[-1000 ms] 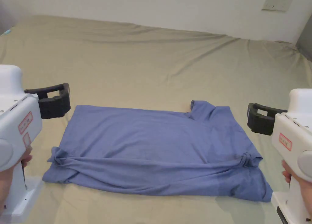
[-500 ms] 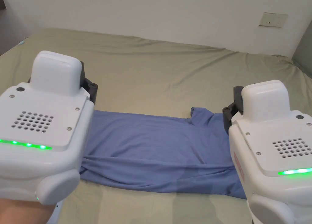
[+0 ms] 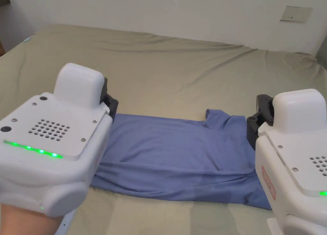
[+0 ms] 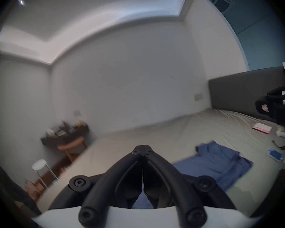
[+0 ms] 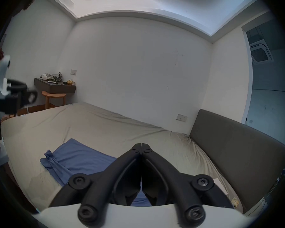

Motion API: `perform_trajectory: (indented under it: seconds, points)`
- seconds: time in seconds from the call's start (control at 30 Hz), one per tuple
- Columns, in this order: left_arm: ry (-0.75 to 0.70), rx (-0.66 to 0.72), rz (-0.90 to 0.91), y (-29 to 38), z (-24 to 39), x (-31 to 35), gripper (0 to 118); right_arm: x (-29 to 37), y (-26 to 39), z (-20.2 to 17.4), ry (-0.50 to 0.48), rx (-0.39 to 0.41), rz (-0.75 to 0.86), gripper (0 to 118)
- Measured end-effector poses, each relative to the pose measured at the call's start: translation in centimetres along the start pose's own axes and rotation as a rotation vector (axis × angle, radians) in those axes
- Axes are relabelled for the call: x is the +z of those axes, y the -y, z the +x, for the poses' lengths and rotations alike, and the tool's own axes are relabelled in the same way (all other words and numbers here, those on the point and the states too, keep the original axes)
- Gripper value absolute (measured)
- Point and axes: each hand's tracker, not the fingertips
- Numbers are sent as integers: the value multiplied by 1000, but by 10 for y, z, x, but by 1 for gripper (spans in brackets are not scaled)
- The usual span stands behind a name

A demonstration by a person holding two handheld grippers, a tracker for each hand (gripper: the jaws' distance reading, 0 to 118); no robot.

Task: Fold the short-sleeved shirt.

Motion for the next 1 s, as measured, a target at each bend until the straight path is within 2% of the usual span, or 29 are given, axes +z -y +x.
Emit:
perform_trajectory:
  seconds: [0.13,0.17,0.2,0.23,0.3,0.33,0.37,0.47,0.6,0.77,0.8,0.83,0.87,0.9,0.93,0.97,1.0]
  points:
    - [-25,154,-222,69,-28,-41,2,-6,24,7,-2,-4,-73,1]
    - [-47,181,-292,87,-36,-51,15,-7,30,10,1,-5,-90,1]
    - [-73,196,-373,108,-43,-63,35,-8,37,13,6,-10,-107,1]
    - [-70,193,-458,128,-50,-76,61,-9,43,17,11,-19,-127,1]
    - [-68,210,-559,163,-62,-99,96,-15,55,25,24,-20,-175,1]
    - [-91,228,-604,179,-68,-111,110,-17,61,28,35,-21,-191,1]
    - [-139,257,-644,191,-74,-120,111,-18,67,31,43,-22,-206,1]
    - [-189,322,-700,216,-89,-145,111,-23,81,41,57,-26,-262,1]
    - [-220,195,-767,233,-85,-170,108,-29,93,50,85,-9,-318,1]
    - [-152,165,-741,236,-69,-173,70,-38,100,57,102,0,-360,1]
    - [-100,188,-747,233,-69,-172,57,-42,101,58,98,-10,-371,1]
    - [-85,208,-749,231,-66,-171,38,-45,103,61,87,-30,-385,1]
    - [-109,173,-744,229,-63,-171,24,-51,106,65,67,-60,-411,1]
    - [-55,154,-738,228,-62,-172,6,-58,109,68,55,-84,-433,1]
    - [-103,111,-744,225,-60,-171,6,-67,114,71,50,-108,-463,2]
    - [-90,119,-733,222,-60,-167,6,-77,120,74,44,-127,-503,13]
    - [-98,122,-717,217,-62,-161,6,-90,131,81,34,-157,-556,39]
